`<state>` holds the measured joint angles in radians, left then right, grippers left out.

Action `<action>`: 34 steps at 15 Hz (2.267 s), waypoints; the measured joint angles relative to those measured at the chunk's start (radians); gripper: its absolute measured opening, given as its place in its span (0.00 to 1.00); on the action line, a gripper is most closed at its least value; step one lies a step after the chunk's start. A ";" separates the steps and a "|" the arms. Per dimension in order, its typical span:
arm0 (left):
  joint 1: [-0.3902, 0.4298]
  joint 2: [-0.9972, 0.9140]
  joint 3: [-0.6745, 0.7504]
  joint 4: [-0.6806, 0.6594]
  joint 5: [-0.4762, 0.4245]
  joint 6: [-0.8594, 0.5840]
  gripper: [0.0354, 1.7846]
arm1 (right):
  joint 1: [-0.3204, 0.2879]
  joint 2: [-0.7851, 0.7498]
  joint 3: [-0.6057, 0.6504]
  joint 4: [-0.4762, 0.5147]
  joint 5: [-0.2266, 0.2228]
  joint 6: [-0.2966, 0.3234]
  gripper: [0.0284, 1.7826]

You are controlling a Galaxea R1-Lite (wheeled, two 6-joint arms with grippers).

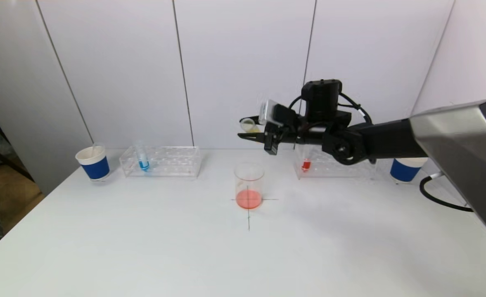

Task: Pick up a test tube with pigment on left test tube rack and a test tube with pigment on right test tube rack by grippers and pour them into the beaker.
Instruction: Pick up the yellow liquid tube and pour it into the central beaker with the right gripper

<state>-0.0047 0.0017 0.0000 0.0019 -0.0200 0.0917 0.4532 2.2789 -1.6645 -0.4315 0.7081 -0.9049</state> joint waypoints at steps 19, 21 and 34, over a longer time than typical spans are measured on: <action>0.000 0.000 0.000 0.000 0.000 0.000 0.99 | -0.027 0.125 0.119 -0.238 0.140 -0.604 0.29; 0.000 0.000 0.000 0.000 0.000 0.000 0.99 | -0.036 0.134 0.116 -0.246 0.144 -0.620 0.29; 0.000 0.000 0.000 0.000 0.000 0.000 0.99 | -0.094 0.199 -0.017 -0.213 0.134 -0.755 0.29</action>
<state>-0.0047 0.0017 0.0000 0.0017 -0.0200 0.0917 0.3587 2.4774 -1.6817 -0.6447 0.8417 -1.6598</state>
